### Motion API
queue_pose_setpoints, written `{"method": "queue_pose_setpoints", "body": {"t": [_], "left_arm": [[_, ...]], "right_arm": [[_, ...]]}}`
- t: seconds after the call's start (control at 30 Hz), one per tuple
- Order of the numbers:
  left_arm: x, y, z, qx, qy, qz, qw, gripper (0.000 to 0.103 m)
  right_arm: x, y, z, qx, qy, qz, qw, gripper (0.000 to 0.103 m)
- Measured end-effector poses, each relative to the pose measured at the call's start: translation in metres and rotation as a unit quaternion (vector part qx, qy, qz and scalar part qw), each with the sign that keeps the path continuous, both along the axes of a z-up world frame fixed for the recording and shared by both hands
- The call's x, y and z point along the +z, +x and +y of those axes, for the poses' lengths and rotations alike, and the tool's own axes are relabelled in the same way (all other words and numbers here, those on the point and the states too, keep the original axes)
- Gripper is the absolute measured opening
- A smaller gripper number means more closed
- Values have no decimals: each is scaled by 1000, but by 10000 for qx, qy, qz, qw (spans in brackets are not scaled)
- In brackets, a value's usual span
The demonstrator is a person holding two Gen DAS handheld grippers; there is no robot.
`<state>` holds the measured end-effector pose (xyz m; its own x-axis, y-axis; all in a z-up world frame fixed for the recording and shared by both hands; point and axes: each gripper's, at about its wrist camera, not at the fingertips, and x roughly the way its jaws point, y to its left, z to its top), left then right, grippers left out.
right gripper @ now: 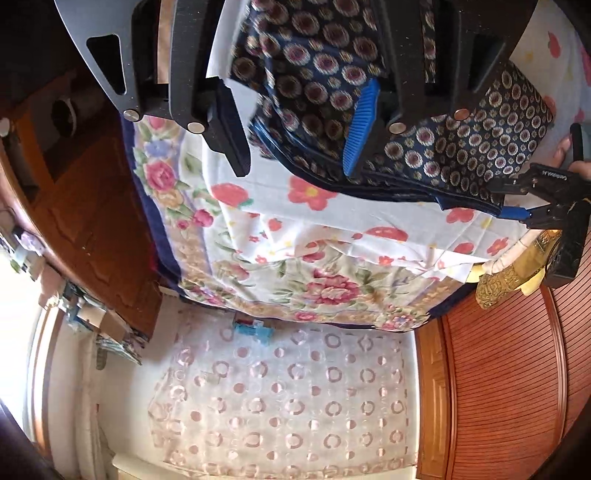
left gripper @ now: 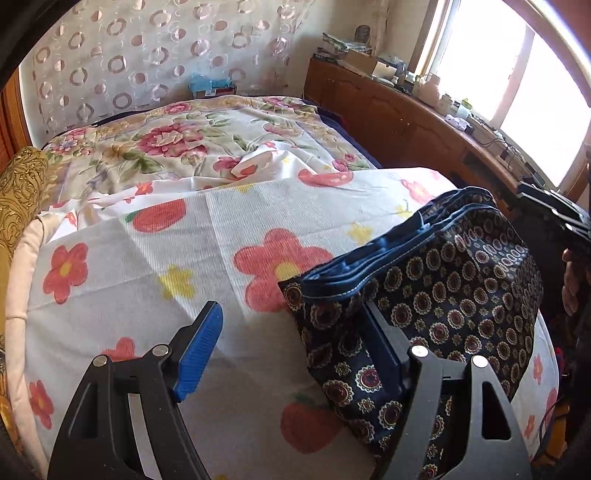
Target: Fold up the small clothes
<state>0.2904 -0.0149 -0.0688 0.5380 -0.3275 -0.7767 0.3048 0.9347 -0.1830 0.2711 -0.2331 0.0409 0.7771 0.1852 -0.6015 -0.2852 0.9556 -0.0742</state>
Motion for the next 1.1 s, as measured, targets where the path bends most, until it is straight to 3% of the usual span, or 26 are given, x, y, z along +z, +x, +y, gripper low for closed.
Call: {"method": "queue_pose_setpoints", "body": {"t": [0.3, 0.4, 0.57, 0.73, 0.87, 0.97, 1.03, 1.1], "left_arm": [[-1, 1, 0, -18, 81, -56, 9999, 76], [-1, 1, -1, -20, 96, -64, 9999, 76], [-1, 3, 0, -18, 148, -97, 9998, 76], [-1, 3, 0, -15, 86, -58, 9999, 76], [-1, 5, -2, -88, -19, -44, 10000, 76], [0, 8, -4, -119, -125, -26, 9998, 76], [0, 10, -5, -134, -216, 13, 9997, 72], [0, 10, -8, -192, -333, 48, 9992, 60]], "right_arm": [[-44, -12, -12, -271, 135, 761, 9966, 60], [-52, -8, -17, -272, 451, 950, 9941, 60], [-53, -2, -22, -220, 795, 1007, 9915, 60], [-53, 8, -29, -23, 811, 978, 9919, 60], [-55, 7, -23, 209, 567, 958, 9936, 48], [-57, 9, -26, 382, 687, 992, 9919, 27], [-58, 11, -30, 488, 810, 1038, 9901, 23], [-59, 12, -30, 546, 824, 1053, 9895, 20]]}}
